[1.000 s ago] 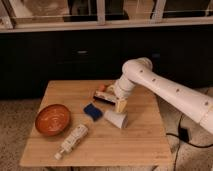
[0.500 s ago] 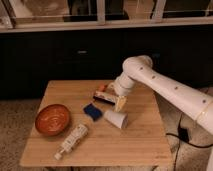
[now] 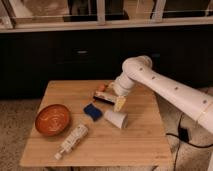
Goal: Place the ceramic cup in the ceramic bowl
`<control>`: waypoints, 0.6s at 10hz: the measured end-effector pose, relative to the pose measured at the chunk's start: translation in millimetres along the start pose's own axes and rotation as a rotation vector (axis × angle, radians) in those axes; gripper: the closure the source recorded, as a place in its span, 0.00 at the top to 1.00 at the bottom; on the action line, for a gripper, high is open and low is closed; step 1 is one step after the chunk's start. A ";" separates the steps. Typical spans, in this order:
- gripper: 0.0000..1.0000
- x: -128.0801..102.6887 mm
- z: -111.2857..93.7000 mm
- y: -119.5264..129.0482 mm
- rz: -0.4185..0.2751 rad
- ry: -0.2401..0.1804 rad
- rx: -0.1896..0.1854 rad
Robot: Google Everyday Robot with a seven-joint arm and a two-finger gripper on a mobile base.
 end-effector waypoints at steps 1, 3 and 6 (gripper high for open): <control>0.80 2.8 7.2 4.1 0.014 0.019 -0.004; 0.80 13.1 31.0 18.4 0.048 0.063 -0.020; 0.80 33.2 58.7 42.0 0.141 0.125 -0.063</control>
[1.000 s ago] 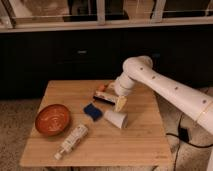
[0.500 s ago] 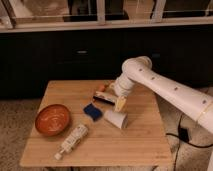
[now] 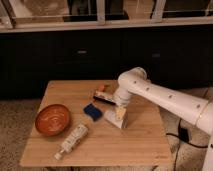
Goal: Place the ceramic cup in the ceramic bowl
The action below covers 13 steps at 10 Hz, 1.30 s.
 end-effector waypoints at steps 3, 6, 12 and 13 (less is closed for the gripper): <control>0.80 4.6 17.3 9.4 0.055 0.075 -0.033; 0.80 11.4 34.0 22.0 0.104 0.149 -0.065; 0.80 29.9 71.4 31.9 0.239 0.188 -0.122; 0.80 29.8 71.5 31.4 0.245 0.186 -0.122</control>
